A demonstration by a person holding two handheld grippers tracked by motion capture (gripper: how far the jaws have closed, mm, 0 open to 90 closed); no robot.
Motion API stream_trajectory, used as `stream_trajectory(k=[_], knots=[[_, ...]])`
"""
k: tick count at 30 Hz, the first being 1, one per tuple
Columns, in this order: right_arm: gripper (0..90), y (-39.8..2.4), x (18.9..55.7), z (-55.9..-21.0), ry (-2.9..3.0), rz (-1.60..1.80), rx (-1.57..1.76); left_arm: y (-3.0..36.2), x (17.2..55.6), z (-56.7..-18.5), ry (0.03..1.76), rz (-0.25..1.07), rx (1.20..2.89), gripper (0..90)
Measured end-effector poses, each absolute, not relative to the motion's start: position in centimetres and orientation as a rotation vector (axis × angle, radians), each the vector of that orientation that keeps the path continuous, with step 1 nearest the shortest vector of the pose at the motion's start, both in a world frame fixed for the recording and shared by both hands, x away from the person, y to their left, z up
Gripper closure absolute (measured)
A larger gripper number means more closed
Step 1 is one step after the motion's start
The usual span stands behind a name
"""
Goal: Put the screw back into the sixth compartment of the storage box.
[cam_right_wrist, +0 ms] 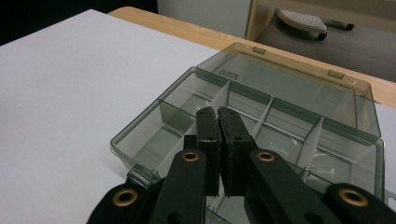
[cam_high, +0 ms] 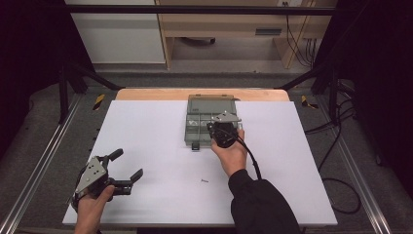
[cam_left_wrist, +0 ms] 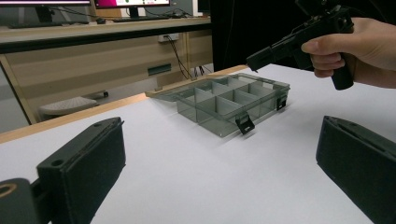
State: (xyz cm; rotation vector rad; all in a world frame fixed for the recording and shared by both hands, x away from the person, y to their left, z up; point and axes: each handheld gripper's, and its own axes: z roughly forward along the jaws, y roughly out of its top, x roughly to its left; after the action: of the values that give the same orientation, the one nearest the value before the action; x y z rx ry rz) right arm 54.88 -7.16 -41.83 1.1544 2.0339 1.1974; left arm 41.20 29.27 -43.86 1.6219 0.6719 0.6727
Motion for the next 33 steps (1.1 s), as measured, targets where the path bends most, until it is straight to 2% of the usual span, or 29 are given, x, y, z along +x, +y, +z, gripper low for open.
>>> stream_trajectory(k=[11, 12, 13, 14, 15, 16, 18, 21, 22, 24, 25, 26, 27, 28, 33], knots=[[86.9, -6.4, 55.3, -43.0, 2.091, 1.161, 1.148, 29.2, 41.2, -43.9, 0.673, 0.673, 1.627, 1.2], [84.1, -6.3, 55.3, -43.1, 2.101, 1.161, 1.148, 29.2, 41.2, -43.9, 0.672, 0.672, 1.628, 1.2], [77.2, -6.3, 55.3, -43.0, 2.095, 1.152, 1.140, 29.2, 41.2, -43.9, 0.672, 0.672, 1.628, 1.2], [77.2, -6.3, 55.3, -43.0, 2.095, 1.152, 1.140, 29.3, 41.2, -43.9, 0.671, 0.673, 1.628, 1.2], [73.0, -6.4, 55.3, -42.9, 2.091, 1.159, 1.148, 29.3, 41.2, -43.9, 0.672, 0.673, 1.627, 1.2], [65.8, -6.7, 55.1, -42.6, 2.100, 1.152, 1.139, 29.3, 41.2, -43.9, 0.673, 0.673, 1.627, 1.3], [62.7, -6.7, 54.8, -42.4, 2.095, 1.135, 1.142, 29.3, 41.2, -43.9, 0.676, 0.671, 1.621, 1.3], [51.7, -7.2, 54.1, -41.7, 2.113, 1.109, 1.112, 29.3, 41.2, -43.9, 0.673, 0.674, 1.626, 1.3], [43.5, -7.3, 53.6, -41.4, 2.148, 1.088, 1.116, 29.3, 41.2, -43.9, 0.673, 0.674, 1.627, 1.3], [36.0, -7.3, 53.1, -41.3, 2.200, 1.053, 1.090, 29.3, 41.2, -43.9, 0.673, 0.674, 1.629, 1.3], [36.0, -7.3, 53.1, -41.3, 2.200, 1.053, 1.090, 29.3, 41.2, -43.9, 0.673, 0.673, 1.629, 1.3], [30.7, -7.3, 52.4, -41.2, 2.229, 1.031, 1.072, 29.3, 41.2, -43.9, 0.673, 0.674, 1.630, 1.3], [30.7, -7.3, 52.4, -41.2, 2.229, 1.031, 1.072, 29.3, 41.2, -43.9, 0.673, 0.674, 1.630, 1.3], [25.7, -7.3, 51.8, -41.2, 2.265, 1.022, 1.064, 29.3, 41.2, -43.9, 0.674, 0.675, 1.632, 1.3], [17.9, -7.5, 50.4, -41.9, 2.357, 0.966, 1.043, 29.3, 41.2, -43.9, 0.675, 0.677, 1.634, 1.3]])
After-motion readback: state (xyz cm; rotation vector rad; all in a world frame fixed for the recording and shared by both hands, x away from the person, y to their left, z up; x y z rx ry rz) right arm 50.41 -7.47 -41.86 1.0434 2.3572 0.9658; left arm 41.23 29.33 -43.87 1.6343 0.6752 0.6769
